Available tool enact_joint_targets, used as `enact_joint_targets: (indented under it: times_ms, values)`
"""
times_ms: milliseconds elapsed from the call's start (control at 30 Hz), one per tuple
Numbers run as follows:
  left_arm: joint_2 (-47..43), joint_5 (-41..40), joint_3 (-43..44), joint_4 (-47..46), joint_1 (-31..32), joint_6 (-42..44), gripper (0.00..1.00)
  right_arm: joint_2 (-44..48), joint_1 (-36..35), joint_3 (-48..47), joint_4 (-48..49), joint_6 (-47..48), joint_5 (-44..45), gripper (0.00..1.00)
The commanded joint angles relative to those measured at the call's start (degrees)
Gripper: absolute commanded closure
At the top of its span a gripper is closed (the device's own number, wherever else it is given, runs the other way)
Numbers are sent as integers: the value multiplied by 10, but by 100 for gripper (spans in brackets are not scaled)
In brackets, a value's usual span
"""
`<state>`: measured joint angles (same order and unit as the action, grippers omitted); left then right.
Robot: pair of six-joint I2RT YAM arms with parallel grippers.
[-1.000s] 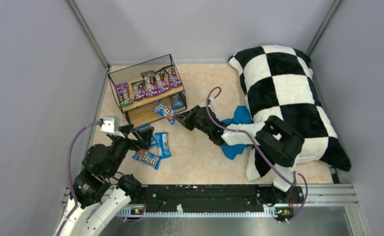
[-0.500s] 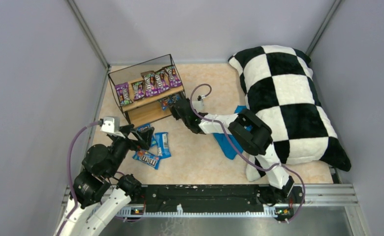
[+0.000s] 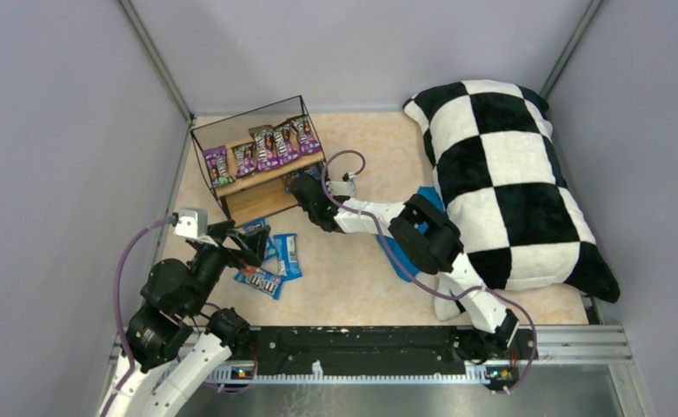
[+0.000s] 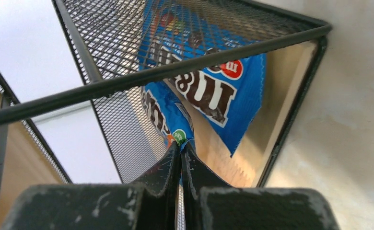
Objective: Place and organize the candy bags onto the shelf
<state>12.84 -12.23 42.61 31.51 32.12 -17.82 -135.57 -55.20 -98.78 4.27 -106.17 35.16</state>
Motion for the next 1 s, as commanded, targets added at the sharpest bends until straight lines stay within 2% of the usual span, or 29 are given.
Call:
enact_joint_targets:
  times_ms: [0,267,500,733,967]
  values:
    - [-6,3,2,-16,1,8,1,-17,-11,-49,-58,-15,51,100]
    - [-5,2,1,-16,1,8,1,-28,-12,-56,-61,-19,52,99]
    - [-3,1,2,-16,1,8,1,-4,-12,-13,15,41,15,69]
    - [-2,-5,2,-14,1,6,2,62,-12,92,110,122,-47,41]
    - [1,-9,2,-13,1,5,1,178,-12,261,184,299,-163,30]
